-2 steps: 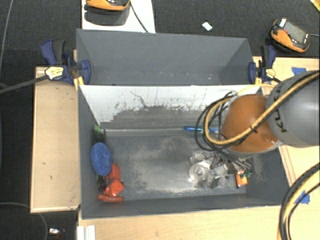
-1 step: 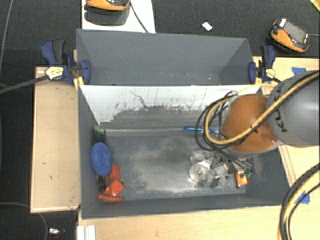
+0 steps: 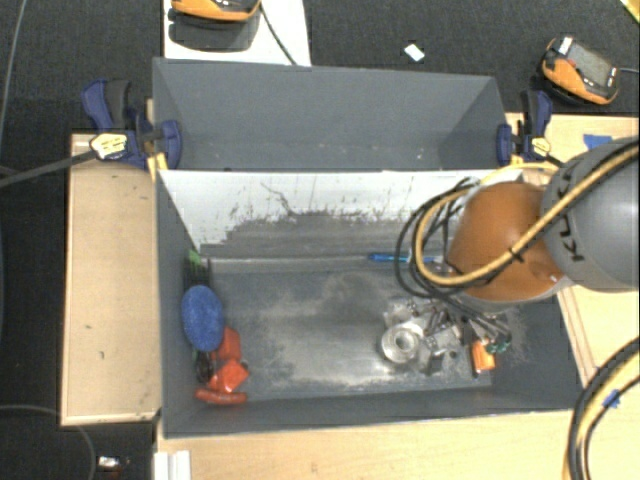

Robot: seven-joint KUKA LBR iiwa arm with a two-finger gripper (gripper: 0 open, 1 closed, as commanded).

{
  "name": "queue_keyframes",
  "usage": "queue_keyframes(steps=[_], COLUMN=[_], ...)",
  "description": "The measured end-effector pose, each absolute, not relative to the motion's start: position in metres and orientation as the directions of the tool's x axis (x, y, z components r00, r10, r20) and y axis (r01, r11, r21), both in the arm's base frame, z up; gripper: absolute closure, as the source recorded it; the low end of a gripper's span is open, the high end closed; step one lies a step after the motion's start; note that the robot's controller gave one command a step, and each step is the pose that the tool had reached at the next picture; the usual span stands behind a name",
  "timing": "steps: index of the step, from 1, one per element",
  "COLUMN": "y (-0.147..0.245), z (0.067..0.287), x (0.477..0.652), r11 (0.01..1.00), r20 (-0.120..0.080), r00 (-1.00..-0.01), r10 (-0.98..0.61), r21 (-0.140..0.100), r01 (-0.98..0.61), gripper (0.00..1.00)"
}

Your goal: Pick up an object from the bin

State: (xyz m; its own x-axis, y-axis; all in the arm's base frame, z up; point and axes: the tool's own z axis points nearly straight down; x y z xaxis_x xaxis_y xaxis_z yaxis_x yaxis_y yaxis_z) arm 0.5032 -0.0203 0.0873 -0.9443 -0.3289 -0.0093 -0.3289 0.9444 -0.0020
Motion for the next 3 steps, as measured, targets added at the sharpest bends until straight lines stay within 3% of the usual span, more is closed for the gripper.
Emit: queue_keyframes(steps=[1,3], y=[-0.020,-0.020], z=[0.119,0.151], x=[0.505,0.505], r11=[0.944,0.944], r20=[-0.016,-0.017], r00=[-0.944,-0.944], r10=[-0.329,-0.329], r21=[-0.005,-0.005], r01=[-0.329,-0.329], gripper=[1.00,1.00])
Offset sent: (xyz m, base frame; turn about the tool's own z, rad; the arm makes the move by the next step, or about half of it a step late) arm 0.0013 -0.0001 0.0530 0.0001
